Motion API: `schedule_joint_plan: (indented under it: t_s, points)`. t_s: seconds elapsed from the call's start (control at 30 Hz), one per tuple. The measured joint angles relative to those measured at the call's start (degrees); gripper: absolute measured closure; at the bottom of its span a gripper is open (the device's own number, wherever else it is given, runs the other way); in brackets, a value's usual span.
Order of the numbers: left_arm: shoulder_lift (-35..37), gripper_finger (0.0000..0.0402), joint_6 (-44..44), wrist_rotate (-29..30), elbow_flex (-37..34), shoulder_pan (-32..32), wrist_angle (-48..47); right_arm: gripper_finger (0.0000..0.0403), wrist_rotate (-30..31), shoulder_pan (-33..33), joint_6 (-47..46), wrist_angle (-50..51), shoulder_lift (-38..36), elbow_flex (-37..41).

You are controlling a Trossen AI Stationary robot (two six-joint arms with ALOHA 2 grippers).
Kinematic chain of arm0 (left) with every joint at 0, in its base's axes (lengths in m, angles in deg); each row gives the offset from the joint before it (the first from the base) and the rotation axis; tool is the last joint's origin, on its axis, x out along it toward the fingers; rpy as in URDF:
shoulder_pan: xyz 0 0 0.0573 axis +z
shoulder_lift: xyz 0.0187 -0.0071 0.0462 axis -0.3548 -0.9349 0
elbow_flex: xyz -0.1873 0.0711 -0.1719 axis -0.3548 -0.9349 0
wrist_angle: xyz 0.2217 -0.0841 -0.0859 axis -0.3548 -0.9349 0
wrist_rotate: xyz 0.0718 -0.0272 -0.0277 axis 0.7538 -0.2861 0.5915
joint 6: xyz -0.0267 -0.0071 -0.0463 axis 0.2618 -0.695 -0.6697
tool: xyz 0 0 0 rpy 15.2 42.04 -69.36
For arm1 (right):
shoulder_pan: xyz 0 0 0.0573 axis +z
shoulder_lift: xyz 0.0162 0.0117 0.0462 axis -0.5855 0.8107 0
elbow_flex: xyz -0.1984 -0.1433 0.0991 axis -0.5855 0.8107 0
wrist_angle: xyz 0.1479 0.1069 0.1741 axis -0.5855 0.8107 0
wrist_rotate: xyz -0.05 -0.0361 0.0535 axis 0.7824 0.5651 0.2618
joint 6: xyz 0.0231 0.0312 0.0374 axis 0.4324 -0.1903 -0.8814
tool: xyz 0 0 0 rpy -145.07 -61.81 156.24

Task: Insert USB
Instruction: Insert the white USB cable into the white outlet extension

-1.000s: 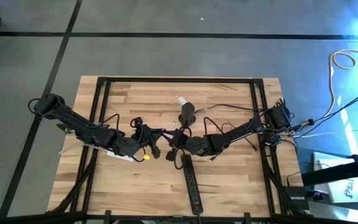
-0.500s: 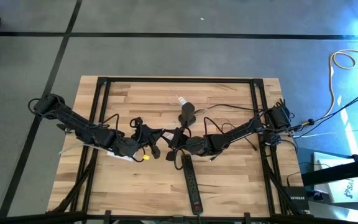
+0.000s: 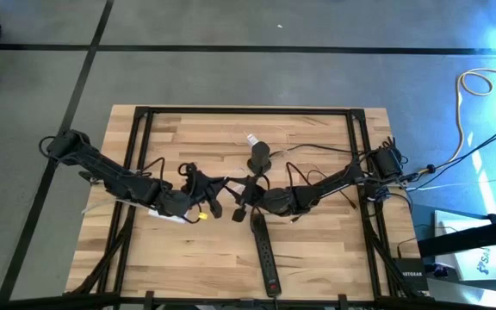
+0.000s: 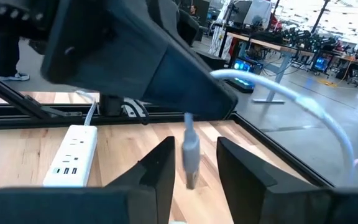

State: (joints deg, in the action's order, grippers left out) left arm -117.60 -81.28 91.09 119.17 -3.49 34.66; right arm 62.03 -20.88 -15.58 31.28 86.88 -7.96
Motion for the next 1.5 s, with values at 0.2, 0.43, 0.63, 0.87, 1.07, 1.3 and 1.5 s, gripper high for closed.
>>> schedule_joint_plan:
  t_s: [0.2, 0.43, 0.63, 0.87, 1.07, 1.3, 1.5]
  points:
    - [0.0, 0.0401, -0.24, 2.4, 0.0, -0.17, -0.02, 0.0304, 0.22, 0.0, 0.04, -2.04, -0.02, 0.0]
    - [0.0, 0.0401, -0.71, 2.28, 0.0, -0.33, 0.22, 0.0304, 1.43, -0.53, -0.92, -1.1, 0.0, 0.0]
    - [0.0, 0.0401, -0.96, 2.27, 0.0, -0.37, 1.04, 0.0304, 0.27, -1.53, -1.34, -0.96, 0.0, 0.0]
    - [0.0, 0.0401, -1.14, 2.04, 0.0, -0.37, 0.81, 0.0305, 0.36, -1.49, -1.08, -0.87, 0.0, 0.0]
    - [0.0, 0.0402, -2.29, 1.86, 0.0, -0.37, -0.44, 0.0306, 0.24, -1.49, -0.44, -0.36, 0.0, 0.0]
    - [0.0, 0.0401, -2.43, 1.8, 0.0, -0.37, -0.78, 0.0349, -1.75, -1.49, -0.39, 0.2, 0.0, -0.01]
    - [0.0, 0.0401, -2.43, 1.84, 0.0, -0.37, -0.83, 0.0385, -2.83, -1.49, -0.01, 0.72, 0.0, -0.04]
